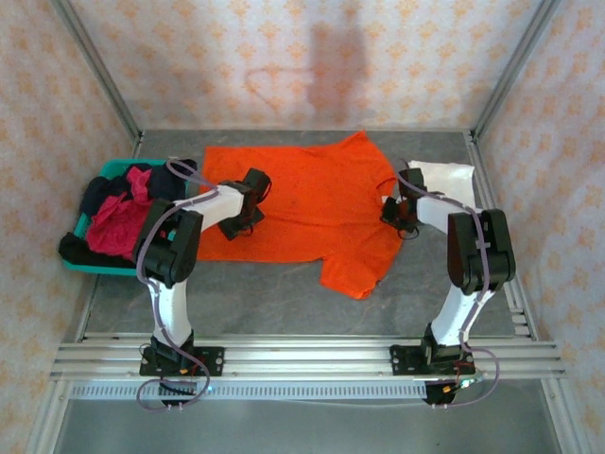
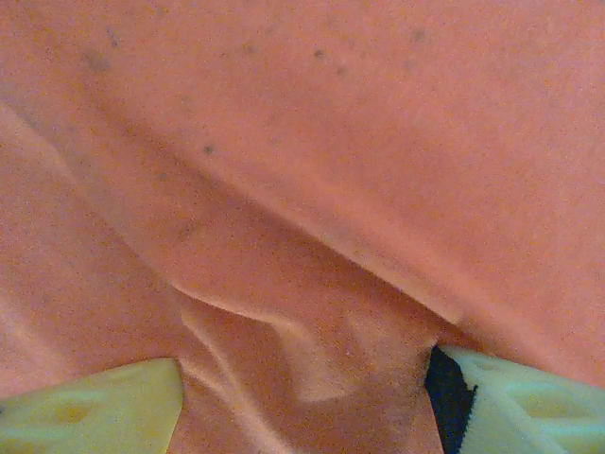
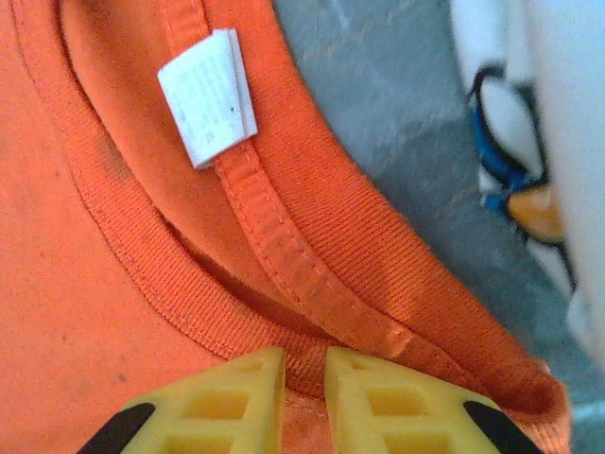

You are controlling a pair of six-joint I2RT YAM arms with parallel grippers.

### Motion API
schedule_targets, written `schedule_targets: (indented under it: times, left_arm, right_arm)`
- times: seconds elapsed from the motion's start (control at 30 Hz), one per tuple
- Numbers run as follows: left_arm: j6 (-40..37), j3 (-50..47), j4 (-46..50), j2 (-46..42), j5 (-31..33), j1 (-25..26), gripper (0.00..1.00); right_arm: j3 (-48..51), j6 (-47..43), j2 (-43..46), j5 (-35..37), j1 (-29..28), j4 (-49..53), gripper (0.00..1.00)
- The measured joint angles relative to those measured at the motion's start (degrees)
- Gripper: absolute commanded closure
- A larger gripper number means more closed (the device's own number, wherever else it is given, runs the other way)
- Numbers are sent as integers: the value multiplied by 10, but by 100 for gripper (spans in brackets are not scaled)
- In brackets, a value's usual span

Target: Fold and stack the t-shirts

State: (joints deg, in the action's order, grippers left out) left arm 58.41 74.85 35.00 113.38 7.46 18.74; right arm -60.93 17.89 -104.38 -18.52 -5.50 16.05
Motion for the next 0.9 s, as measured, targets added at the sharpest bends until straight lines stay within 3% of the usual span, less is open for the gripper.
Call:
schedule_targets:
  times: [0.2, 0.3, 0.5, 0.73, 0.9]
  left_arm:
    - [-1, 24, 1, 14, -2, 0, 26]
    - [-2, 16, 0, 4, -8, 0, 16]
    - [-2, -52, 21, -105, -9, 0, 3]
    - [14, -151, 30, -280, 31, -4, 4]
    - [42, -255, 28, -343, 42, -47, 19]
  right_arm:
    - [-15, -12, -9, -17, 6, 0, 73]
    - [-12, -21, 6, -22, 6, 8, 62]
    - [30, -30, 143, -13, -15, 21, 49]
    - [123, -21, 316, -10, -94, 37, 45]
    - [170, -5, 375, -15, -134, 76, 45]
